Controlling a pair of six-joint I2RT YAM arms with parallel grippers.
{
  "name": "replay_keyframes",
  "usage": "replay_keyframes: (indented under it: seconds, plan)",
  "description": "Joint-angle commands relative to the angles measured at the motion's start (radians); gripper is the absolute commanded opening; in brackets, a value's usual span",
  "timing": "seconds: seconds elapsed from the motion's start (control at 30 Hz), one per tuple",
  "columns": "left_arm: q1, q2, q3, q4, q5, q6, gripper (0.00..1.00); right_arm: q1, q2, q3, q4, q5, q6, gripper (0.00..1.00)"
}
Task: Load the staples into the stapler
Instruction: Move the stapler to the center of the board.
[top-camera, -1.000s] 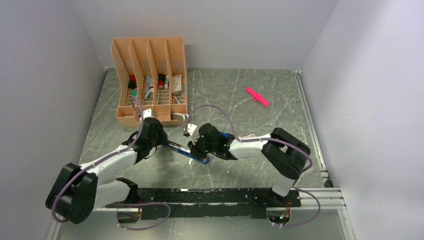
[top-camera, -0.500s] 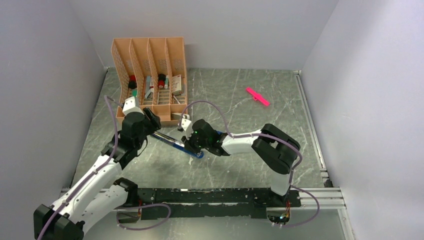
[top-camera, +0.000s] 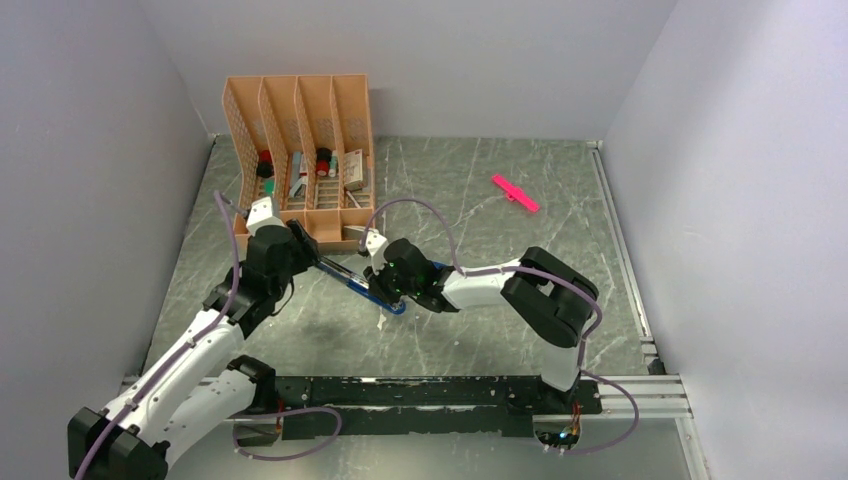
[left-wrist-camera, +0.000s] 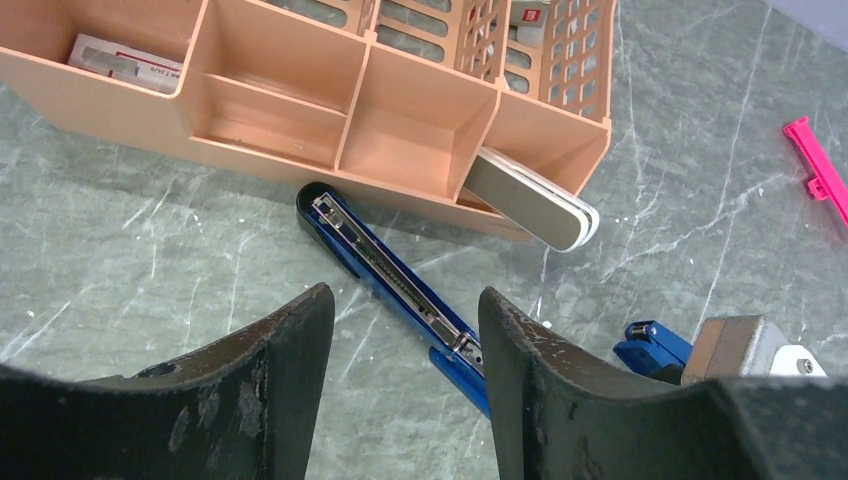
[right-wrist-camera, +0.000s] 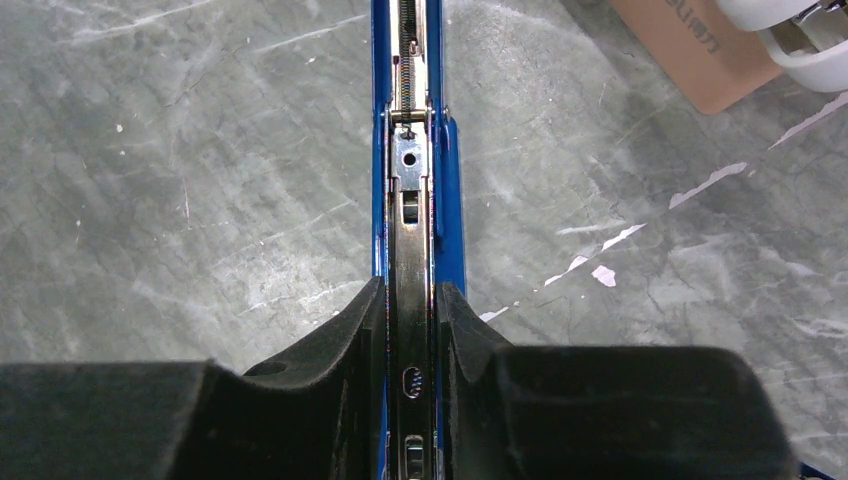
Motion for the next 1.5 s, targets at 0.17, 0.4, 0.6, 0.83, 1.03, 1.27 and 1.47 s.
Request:
replay_keyframes:
  seconds: [0.17,0.4,0.6,0.83,1.03,1.27,1.47]
  plan:
    - [0.009,-0.010,-0.009,0.007,0.012,0.015,0.63,-0.005,-0.027,-0.047,0.015,-0.009,-0.024,0.31]
    - [0.009,-0.020,0.010,0.036,0.048,0.065,0.68,-0.009,-0.194,-0.100,0.027,-0.037,-0.036,0.45]
    - [0.009,-0.005,0.035,0.035,0.081,0.088,0.69,-0.083,-0.349,-0.166,-0.081,0.058,-0.015,0.46]
    - [0.008,0.030,0.049,0.044,0.107,0.109,0.70,-0.236,-0.403,-0.169,-0.311,0.119,-0.021,0.51]
    - [0.008,0.055,0.069,0.040,0.132,0.118,0.71,-0.273,-0.350,-0.146,-0.387,0.104,-0.025,0.59]
    - [0.008,0.053,0.078,0.034,0.166,0.120,0.69,-0.364,-0.458,-0.215,-0.337,0.126,0.119,0.58]
    - [0.009,0.057,0.068,0.048,0.191,0.109,0.69,-0.451,-0.535,-0.297,-0.319,0.086,0.259,0.57]
